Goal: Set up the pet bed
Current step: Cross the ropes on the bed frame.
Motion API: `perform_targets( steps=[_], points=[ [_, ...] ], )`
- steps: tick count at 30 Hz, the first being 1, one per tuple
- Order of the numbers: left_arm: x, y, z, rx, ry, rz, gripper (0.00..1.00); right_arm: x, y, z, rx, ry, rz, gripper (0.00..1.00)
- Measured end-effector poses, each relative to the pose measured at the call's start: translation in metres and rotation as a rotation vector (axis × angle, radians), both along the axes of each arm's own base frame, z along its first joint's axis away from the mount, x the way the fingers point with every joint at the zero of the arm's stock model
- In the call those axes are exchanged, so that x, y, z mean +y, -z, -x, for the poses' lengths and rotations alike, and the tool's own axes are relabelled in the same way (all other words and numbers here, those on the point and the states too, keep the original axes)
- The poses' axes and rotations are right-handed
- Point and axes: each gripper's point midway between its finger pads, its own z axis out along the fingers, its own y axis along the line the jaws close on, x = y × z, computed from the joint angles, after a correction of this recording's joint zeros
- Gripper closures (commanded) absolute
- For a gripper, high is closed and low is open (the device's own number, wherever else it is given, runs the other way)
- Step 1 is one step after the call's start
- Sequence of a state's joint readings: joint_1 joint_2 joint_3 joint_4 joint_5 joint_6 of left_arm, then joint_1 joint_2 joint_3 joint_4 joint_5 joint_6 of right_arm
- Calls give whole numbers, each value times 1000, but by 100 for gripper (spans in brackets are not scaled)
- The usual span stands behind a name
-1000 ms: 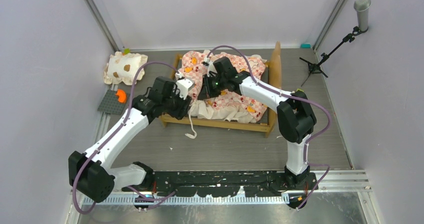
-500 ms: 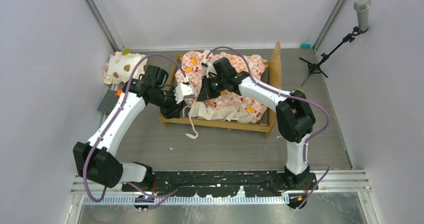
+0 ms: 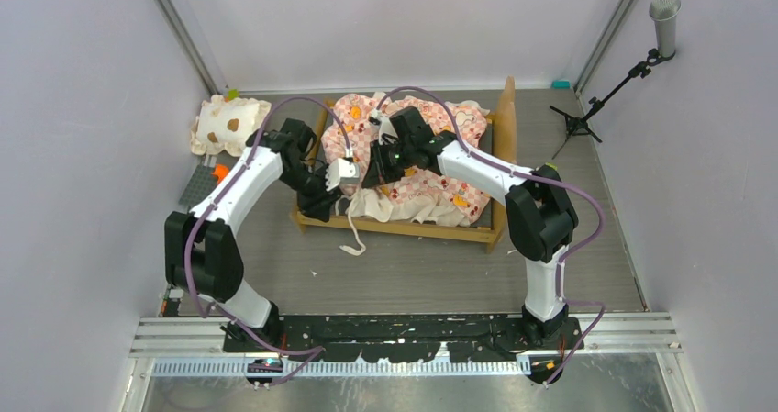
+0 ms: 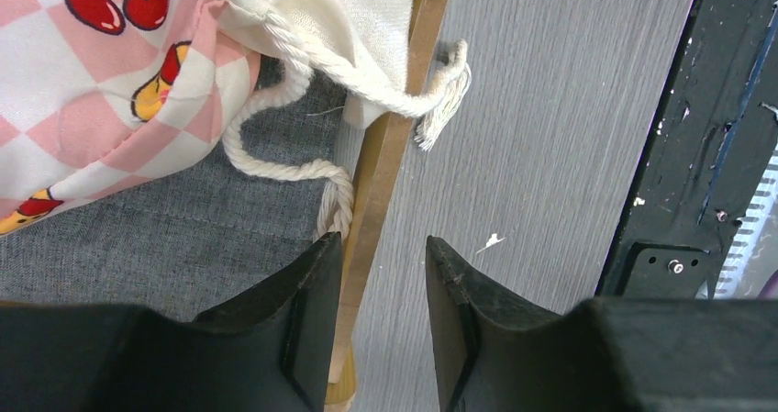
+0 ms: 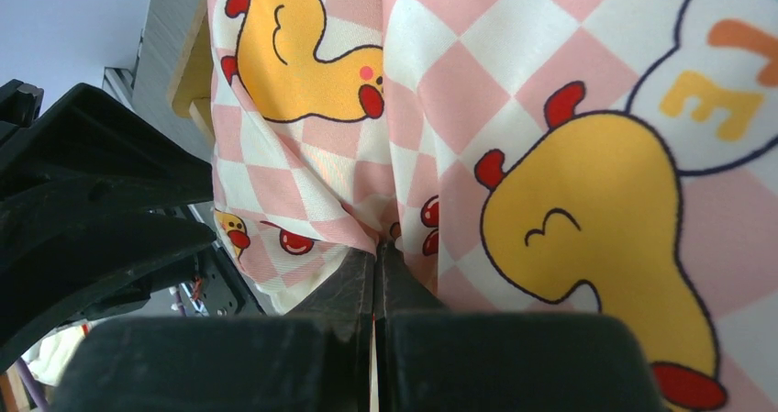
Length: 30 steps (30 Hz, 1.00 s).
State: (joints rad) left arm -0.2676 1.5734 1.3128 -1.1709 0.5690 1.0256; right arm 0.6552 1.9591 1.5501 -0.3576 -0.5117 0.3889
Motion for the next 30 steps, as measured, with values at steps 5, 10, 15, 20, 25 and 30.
perform_targets(
  steps=[5, 10, 15, 20, 25, 30],
  points=[
    [0, 5, 1, 1, 3, -1, 59, 0, 1, 1, 1, -2, 3, 99],
    [-1, 12, 6, 17, 10, -2, 59, 0, 1, 1, 1, -2, 2, 99],
    [-6, 18, 6, 28, 25, 4, 59, 0, 1, 1, 1, -2, 3, 99],
    [-14, 29, 9, 59, 52, -7, 59, 0, 1, 1, 1, -2, 3, 99],
    [-20, 34, 14, 82, 74, -18, 61, -1, 1, 1, 6, -3, 5, 99],
    [-27, 36, 22, 110, 89, -27, 63, -1, 2, 3, 13, -5, 8, 99]
  ],
)
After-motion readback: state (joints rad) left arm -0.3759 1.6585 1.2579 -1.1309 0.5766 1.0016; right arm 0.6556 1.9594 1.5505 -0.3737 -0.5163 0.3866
